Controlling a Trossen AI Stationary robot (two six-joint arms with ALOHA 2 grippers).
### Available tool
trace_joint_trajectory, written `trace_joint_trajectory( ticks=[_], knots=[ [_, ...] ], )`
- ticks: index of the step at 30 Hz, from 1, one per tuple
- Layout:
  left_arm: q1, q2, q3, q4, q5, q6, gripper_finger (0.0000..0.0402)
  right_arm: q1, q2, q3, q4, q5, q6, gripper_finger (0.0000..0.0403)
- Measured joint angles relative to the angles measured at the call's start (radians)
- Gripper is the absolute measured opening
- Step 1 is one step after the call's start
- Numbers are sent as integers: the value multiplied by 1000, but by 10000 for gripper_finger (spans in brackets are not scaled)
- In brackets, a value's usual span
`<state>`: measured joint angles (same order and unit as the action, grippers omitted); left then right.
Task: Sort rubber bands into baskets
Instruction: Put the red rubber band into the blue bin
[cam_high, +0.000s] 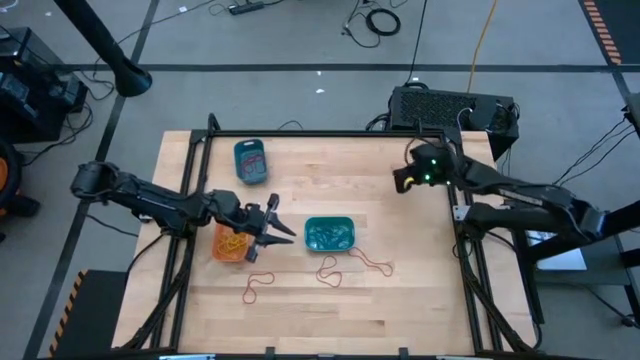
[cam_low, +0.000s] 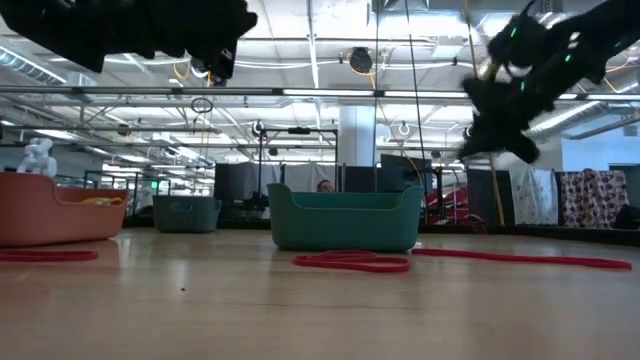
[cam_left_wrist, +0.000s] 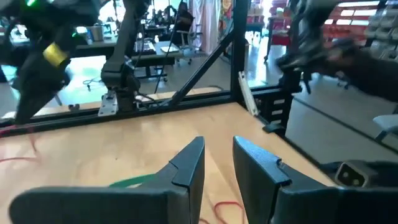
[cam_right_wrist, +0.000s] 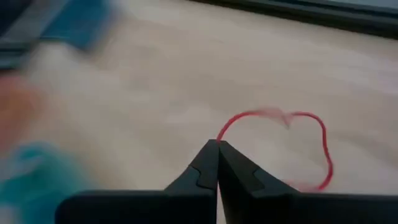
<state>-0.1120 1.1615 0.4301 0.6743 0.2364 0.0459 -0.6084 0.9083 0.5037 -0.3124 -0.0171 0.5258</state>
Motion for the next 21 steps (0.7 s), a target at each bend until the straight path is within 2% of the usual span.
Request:
trace_joint_trajectory(
  ticks=[3, 8, 13, 14, 15, 18, 21],
  knots=[
    [0, 38, 0, 37, -3, 24, 90, 98, -58, 0, 94, -101, 33, 0],
    [0, 144, 0, 178, -33, 63, 90, 285, -65, 1, 273, -122, 78, 0],
    [11, 237, 21, 318, -335, 119, 90, 419, -4, 2, 467, -119, 83, 0],
    [22, 247, 33, 320, -358, 118, 91, 442, 15, 2, 501, -119, 83, 0],
    [34, 258, 51, 314, -355, 103, 93, 462, 33, 2, 530, -119, 83, 0],
    [65, 304, 112, 306, -239, 44, 110, 510, 96, 2, 608, -117, 82, 0],
    [68, 357, 188, 262, -184, 66, 139, 548, 153, 2, 671, -115, 82, 0]
  ],
)
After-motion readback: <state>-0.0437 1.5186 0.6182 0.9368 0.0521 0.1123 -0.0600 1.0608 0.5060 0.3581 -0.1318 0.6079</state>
